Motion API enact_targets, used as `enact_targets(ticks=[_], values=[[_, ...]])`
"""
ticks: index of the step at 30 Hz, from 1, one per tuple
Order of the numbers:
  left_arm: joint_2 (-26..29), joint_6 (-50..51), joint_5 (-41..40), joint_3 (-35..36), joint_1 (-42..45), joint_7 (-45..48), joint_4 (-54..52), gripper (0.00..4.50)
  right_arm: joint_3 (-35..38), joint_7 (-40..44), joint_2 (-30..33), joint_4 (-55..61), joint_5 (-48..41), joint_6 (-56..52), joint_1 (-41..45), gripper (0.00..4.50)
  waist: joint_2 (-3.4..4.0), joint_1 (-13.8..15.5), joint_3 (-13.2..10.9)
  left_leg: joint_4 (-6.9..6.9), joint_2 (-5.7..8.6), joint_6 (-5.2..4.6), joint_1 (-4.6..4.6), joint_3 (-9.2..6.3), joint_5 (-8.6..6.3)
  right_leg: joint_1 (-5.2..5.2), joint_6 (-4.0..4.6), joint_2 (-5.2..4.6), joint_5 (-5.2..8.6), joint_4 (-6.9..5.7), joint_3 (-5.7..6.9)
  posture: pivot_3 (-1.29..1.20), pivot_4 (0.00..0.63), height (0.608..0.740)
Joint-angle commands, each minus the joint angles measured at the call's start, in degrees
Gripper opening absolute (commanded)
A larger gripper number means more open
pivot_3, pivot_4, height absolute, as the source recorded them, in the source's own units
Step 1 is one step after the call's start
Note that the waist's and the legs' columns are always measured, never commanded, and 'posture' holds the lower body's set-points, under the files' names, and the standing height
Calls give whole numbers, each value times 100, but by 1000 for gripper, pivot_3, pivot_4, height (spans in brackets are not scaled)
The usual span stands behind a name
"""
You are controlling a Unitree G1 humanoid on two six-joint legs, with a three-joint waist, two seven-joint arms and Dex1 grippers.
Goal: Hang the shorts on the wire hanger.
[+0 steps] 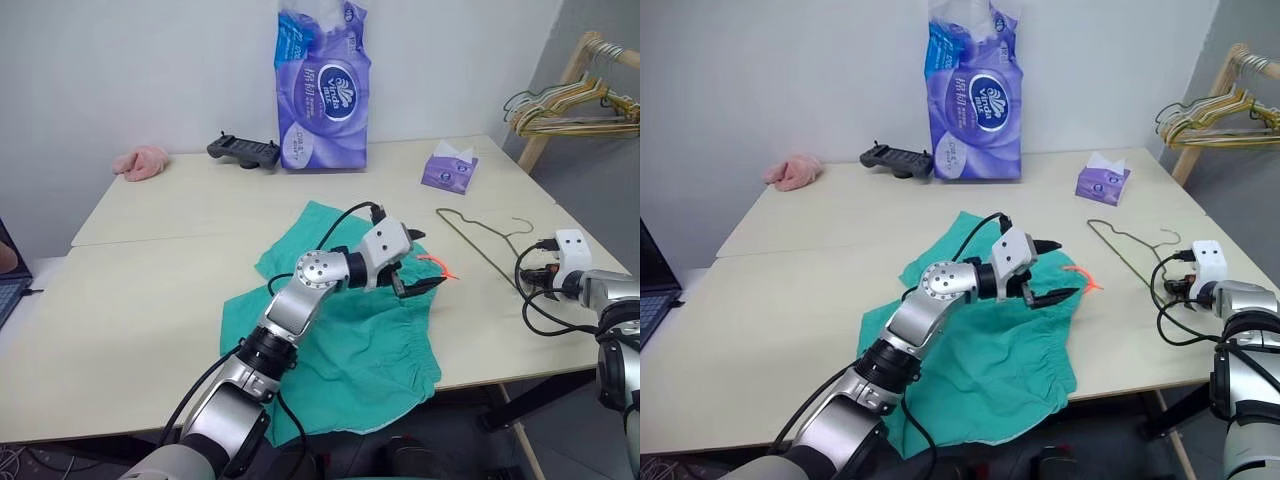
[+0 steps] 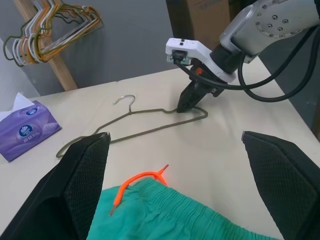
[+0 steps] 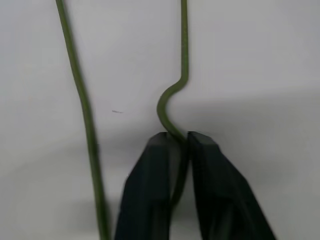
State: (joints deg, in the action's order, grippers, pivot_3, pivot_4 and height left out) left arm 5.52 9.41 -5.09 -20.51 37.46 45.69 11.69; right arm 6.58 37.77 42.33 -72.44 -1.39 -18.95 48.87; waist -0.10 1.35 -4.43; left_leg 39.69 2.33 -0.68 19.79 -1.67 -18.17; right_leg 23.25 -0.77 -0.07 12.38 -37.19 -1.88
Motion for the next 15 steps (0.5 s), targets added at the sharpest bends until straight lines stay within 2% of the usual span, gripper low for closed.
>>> enact_targets(ticks=[1,6,8,11,15], values=[[5,-69,-31,126,161,-2,-80,4500,-41,62,-9,-4,87,111,146,23,-1,0,0,0,0,-3,-2,9,0,0,-5,1,-3,1,-7,111,4,740],[63,-81,-18,195,197,2,-46,4500,-202,9,66,102,294,438,124,23,0,0,1,3,2,-23,-4,36,-4,0,-24,2,-15,10,-36,111,1,740],[144,-106,0,281,271,-36,23,4500,-421,-109,179,250,567,894,93,23,0,0,1,5,4,-26,-4,39,-5,1,-28,2,-17,11,-41,108,2,740],[333,-86,-96,542,481,-28,156,4500,-711,-397,356,573,955,1702,137,23,0,-7,1,6,5,-29,-3,44,-6,6,-32,2,-19,11,-46,96,3,740],[764,210,-471,983,845,344,279,4500,-1375,-975,738,1207,1824,3312,152,23,1,-35,1,4,3,-29,-1,54,-6,33,-33,3,-19,6,-54,74,4,740]])
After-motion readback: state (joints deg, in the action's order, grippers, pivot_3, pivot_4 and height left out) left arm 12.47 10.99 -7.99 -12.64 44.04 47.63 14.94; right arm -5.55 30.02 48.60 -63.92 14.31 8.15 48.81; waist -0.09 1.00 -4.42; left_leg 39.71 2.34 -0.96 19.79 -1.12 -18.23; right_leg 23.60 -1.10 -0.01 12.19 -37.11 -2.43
